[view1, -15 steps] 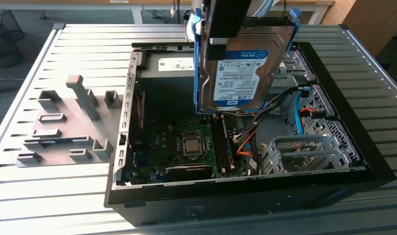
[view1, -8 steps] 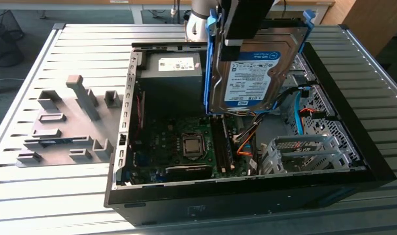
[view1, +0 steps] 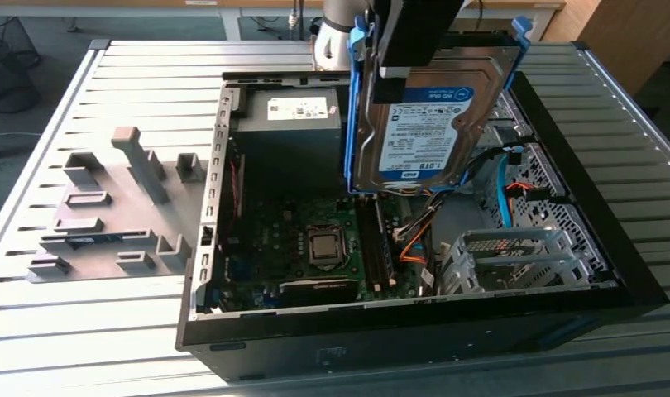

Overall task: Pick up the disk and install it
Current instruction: 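Insert the disk into the insertion slot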

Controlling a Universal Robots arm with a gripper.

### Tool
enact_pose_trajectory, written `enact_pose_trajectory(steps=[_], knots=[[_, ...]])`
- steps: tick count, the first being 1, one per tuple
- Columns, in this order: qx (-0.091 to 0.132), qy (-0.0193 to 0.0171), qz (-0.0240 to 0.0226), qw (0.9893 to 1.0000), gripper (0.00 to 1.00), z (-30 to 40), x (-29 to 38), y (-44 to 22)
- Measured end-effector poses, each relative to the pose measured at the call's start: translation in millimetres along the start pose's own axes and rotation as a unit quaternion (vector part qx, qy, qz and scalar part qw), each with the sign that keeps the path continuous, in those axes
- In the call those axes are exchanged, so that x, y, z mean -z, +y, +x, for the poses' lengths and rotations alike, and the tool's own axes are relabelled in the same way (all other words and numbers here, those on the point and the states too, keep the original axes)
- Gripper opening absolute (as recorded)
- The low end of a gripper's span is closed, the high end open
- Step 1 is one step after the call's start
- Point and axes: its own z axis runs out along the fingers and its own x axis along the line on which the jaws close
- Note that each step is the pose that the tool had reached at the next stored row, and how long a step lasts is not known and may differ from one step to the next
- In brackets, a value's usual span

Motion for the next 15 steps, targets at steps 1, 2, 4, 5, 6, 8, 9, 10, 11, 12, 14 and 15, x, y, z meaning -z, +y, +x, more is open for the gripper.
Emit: enact_pose_trajectory(steps=[1, 2, 4, 5, 6, 8, 9, 10, 11, 12, 14, 15], knots=[[0.0, 0.0, 0.0, 1.0, 0.36, 0.1, 0.0, 0.0], [0.0, 0.0, 0.0, 1.0, 0.36, 0.2, 0.0, 0.0], [0.0, 0.0, 0.0, 1.0, 0.36, 0.8, -0.1, 0.0], [0.0, 0.0, 0.0, 1.0, 0.36, 1.3, 0.0, -0.1], [0.0, 0.0, 0.0, 1.0, 0.36, 2.1, 0.0, -0.1], [0.0, 0.0, 0.0, 1.0, 0.36, 5.2, -0.2, -0.2], [0.0, 0.0, 0.0, 1.0, 0.36, 7.3, -0.2, -0.3], [0.0, 0.0, 0.0, 1.0, 0.36, 10.0, -0.3, -0.4], [0.0, 0.0, 0.0, 1.0, 0.36, 13.1, -0.4, -0.5], [0.0, 0.0, 0.0, 1.0, 0.36, 16.3, -0.5, -0.6], [0.0, 0.0, 0.0, 1.0, 0.36, 23.3, -0.9, -0.8], [0.0, 0.0, 0.0, 1.0, 0.36, 25.9, -1.2, -1.0]])
